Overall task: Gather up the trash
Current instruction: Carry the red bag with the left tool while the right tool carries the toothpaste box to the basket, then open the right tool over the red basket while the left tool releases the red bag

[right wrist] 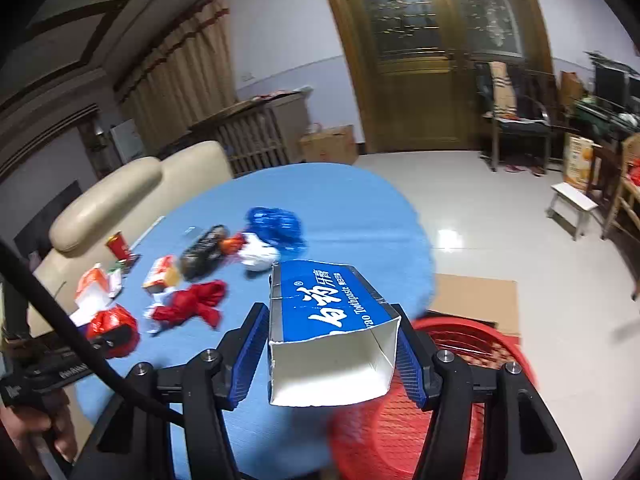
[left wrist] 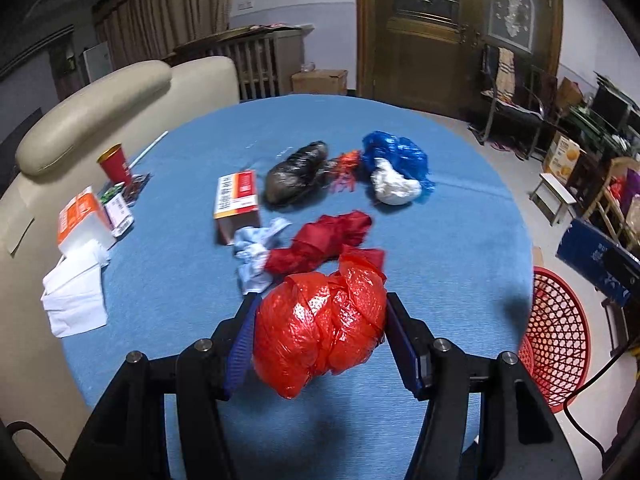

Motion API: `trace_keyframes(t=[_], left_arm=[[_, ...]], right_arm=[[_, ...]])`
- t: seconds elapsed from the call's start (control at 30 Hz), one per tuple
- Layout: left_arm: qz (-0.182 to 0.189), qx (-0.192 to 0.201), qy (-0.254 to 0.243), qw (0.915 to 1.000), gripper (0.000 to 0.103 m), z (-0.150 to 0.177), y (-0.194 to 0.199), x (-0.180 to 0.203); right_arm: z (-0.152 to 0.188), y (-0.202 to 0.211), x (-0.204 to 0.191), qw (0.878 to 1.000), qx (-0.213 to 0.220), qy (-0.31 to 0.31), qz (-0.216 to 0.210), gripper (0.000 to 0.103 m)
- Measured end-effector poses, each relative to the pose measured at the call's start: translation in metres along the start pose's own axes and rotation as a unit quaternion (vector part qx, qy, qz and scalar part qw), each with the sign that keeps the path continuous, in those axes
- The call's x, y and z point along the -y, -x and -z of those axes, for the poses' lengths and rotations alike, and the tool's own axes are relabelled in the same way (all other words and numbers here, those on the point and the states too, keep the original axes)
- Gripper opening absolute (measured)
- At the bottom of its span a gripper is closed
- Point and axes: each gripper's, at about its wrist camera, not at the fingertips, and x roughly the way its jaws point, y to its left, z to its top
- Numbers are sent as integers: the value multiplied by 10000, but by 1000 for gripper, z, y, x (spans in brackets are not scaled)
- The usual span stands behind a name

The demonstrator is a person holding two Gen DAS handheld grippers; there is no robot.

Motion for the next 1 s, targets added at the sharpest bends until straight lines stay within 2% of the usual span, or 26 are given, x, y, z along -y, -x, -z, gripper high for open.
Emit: trace_keyframes(t=[0.2,0.37,0.47,0.53,0.6,0.8,1.0], left_arm=[[284,40,-299,9991,63,-4,-1,36],[688,149,-613,9956,63,-8,3,74],[936,209,-856,9917,63,-10,5,102],[1066,218,-1008,9890,63,-11,6,117],[1203,212,-1130,9860,63,-10,6,132],[1508,66,-1495,9772,63,-7,-4,176],[1791,-100,-1921,9648,63,1,-12,221]], right_arm=[[20,11,51,9980,-77,-394,491,63],[37,13,79,9950,-239,-517,823,63],[46,5,92,9926,-545,-544,935,67],[53,-1,98,9914,-730,-553,937,77],[57,-3,101,9897,-805,-557,1045,80],[57,15,126,9869,-506,-911,1228,80],[53,37,157,9815,-218,-1301,1391,80]])
